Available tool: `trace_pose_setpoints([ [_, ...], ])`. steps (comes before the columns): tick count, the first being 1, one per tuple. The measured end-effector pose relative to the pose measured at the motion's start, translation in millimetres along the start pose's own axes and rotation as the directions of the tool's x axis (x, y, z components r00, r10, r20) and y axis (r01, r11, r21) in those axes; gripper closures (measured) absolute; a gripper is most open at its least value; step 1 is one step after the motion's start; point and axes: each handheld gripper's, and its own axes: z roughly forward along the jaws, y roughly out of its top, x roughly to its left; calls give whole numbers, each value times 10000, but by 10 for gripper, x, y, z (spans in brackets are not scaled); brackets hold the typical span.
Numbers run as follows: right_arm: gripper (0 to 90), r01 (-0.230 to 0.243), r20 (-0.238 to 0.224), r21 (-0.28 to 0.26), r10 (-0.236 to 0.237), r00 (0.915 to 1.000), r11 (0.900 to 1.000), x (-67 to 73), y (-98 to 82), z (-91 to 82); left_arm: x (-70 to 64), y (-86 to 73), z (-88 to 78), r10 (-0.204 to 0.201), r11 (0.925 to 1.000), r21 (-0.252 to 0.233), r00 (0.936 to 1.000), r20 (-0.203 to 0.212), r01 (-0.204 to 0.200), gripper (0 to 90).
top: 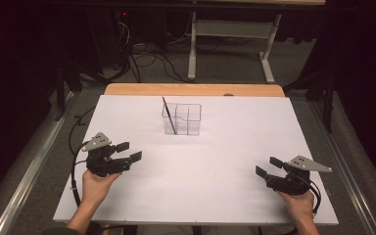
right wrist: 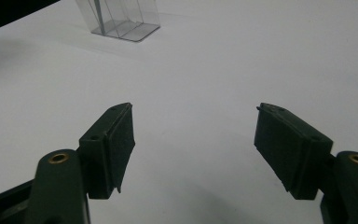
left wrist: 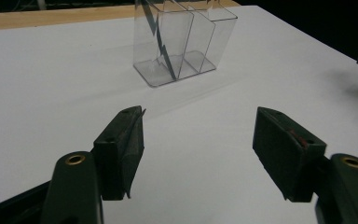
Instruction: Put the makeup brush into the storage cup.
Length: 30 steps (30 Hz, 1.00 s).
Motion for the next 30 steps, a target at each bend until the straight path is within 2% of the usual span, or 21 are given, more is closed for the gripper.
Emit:
trace_pose_setpoints([
  [30, 306, -41, -31, 12, 41, 10000, 10000, 5, 0, 1, -18, -122, 71, 12, 9999, 106, 9999, -158, -10, 337],
])
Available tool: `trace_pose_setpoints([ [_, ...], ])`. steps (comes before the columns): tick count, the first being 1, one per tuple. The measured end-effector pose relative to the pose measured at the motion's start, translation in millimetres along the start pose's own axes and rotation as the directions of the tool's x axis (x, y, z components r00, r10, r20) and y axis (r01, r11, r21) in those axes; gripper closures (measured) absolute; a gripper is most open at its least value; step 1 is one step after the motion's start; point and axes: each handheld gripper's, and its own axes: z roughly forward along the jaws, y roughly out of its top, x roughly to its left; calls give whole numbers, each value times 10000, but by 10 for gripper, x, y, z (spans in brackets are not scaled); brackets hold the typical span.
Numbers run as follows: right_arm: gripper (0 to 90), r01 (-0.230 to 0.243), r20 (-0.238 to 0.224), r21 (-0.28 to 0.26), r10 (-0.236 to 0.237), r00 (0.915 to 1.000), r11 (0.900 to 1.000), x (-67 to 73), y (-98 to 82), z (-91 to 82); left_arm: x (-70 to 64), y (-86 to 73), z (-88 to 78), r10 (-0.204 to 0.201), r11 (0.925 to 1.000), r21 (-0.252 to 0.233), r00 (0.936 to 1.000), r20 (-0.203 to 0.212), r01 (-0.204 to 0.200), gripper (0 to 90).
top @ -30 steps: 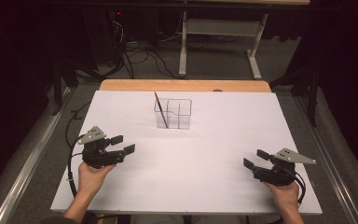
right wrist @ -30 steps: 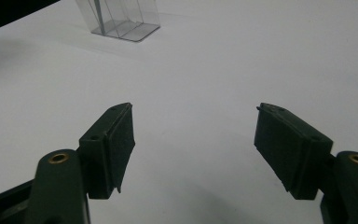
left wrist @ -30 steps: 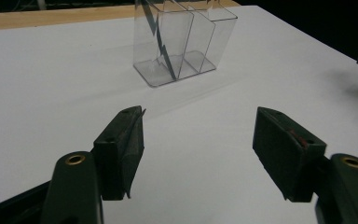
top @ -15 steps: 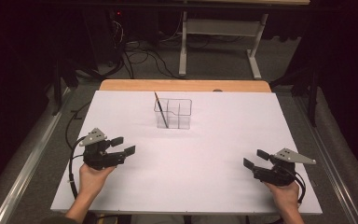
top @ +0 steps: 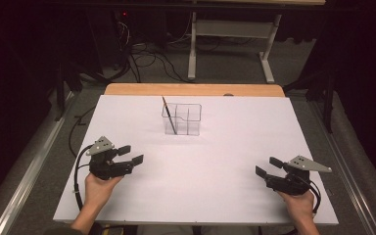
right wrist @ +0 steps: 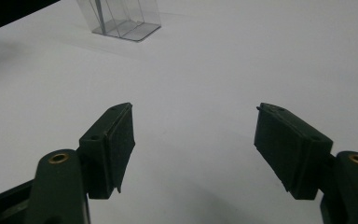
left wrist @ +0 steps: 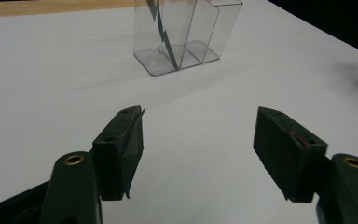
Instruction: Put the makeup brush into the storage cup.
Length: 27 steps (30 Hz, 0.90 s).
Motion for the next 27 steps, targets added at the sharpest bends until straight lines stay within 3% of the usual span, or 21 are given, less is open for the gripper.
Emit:
trace_pose_setpoints([
  [27, 307, 111, -29, 63, -111, 9999, 9999, 16, 1, 7, -37, -127, 101, 66, 9993, 380, 9999, -128, -61, 338],
])
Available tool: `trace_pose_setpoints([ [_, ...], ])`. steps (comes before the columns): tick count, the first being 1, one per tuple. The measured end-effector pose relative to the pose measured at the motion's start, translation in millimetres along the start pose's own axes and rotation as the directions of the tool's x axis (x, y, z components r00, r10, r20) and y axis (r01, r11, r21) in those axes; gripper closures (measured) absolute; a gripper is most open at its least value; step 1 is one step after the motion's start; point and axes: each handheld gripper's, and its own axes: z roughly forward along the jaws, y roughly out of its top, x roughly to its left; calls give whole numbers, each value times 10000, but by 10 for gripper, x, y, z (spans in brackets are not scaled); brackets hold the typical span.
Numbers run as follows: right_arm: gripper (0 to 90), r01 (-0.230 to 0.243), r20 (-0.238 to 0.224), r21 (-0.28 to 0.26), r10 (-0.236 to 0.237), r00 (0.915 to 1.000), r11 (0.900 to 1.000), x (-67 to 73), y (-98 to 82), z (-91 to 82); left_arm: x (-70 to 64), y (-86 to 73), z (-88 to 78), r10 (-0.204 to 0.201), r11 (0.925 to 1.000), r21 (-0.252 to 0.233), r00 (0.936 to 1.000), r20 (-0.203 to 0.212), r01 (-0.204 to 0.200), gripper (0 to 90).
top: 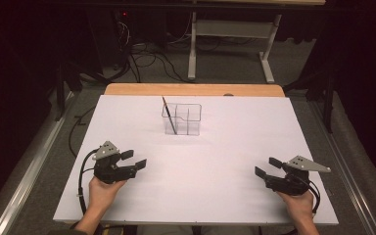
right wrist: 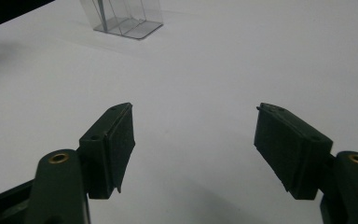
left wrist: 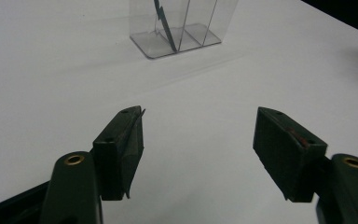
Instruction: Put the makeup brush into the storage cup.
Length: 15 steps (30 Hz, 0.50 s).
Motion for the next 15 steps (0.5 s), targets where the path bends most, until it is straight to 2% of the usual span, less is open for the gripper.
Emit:
trace_pose_setpoints([
  [15, 307, 120, -41, 125, -120, 9999, 9998, 12, 0, 23, -8, -26, 36, -89, 9997, 240, 9999, 62, 87, 340],
])
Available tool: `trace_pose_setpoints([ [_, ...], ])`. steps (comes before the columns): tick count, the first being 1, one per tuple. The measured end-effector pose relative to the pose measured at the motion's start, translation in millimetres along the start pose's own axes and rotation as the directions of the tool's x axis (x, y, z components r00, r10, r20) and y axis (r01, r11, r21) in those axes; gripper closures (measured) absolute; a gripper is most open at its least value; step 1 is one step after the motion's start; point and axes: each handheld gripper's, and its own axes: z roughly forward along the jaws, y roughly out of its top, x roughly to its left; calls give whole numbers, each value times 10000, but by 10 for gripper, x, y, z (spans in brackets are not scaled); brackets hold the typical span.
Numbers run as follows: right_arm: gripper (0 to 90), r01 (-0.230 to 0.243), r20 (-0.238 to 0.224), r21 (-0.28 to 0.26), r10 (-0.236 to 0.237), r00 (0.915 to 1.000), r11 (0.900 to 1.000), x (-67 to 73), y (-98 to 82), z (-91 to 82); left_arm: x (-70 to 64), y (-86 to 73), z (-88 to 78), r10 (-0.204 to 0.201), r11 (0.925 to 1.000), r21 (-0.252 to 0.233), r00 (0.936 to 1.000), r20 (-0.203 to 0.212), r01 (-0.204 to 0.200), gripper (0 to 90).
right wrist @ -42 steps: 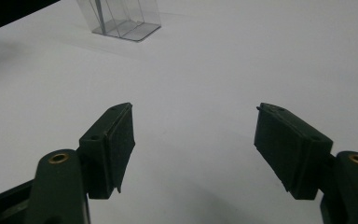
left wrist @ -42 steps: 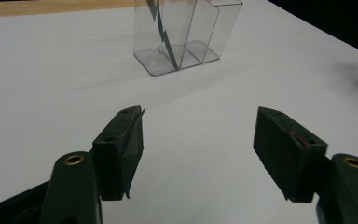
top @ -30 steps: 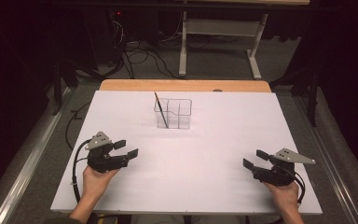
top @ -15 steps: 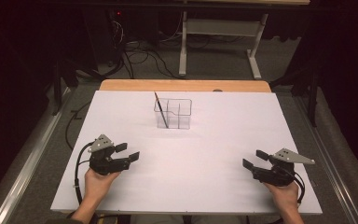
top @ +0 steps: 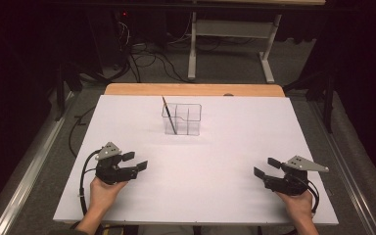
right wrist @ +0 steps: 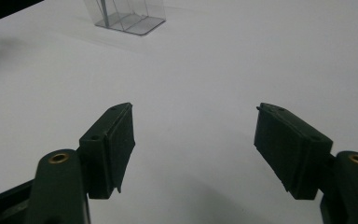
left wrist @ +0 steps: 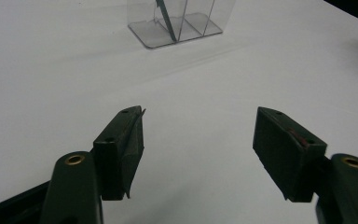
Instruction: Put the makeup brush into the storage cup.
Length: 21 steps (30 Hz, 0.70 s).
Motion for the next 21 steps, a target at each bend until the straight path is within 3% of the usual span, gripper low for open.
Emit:
trace_pose_setpoints([
  [21, 307, 21, -53, 37, -21, 10000, 10000, 7, 3, 14, 2, -11, 21, 95, 9998, 163, 9998, -160, -93, 340],
])
